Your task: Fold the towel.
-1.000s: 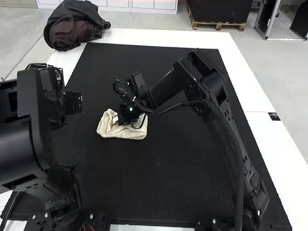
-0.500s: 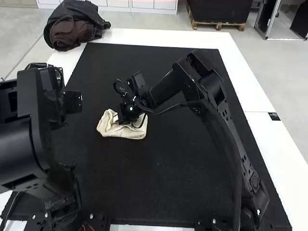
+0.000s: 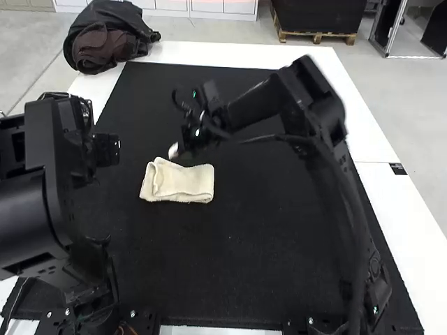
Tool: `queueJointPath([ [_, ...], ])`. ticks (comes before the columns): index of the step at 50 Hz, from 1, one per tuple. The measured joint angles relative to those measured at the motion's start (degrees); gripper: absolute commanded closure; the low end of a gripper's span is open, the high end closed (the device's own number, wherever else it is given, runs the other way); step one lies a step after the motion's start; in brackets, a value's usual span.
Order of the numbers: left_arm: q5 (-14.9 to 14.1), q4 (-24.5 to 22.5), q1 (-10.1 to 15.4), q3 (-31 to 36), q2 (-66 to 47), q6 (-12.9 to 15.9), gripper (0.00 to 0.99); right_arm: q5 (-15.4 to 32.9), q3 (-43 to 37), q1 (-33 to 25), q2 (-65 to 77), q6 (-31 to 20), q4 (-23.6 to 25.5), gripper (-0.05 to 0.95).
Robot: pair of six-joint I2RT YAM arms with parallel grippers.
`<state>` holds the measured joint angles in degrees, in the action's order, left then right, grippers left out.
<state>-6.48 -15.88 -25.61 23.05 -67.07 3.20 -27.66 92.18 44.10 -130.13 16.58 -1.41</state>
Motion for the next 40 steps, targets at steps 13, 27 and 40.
queueJointPath([
  [13,-0.37,2.89,0.02,4.37,0.0,0.0,0.026,0.24,0.0,-2.08,11.82,0.44,4.37,0.78],
  [27,-0.61,10.21,5.03,14.69,0.02,-0.96,0.026,4.2,0.0,-7.8,29.53,1.36,6.54,-0.02],
  [40,-0.33,17.03,15.1,24.74,3.65,-3.06,0.026,6.8,-2.69,-18.84,50.42,1.22,7.45,-0.02],
])
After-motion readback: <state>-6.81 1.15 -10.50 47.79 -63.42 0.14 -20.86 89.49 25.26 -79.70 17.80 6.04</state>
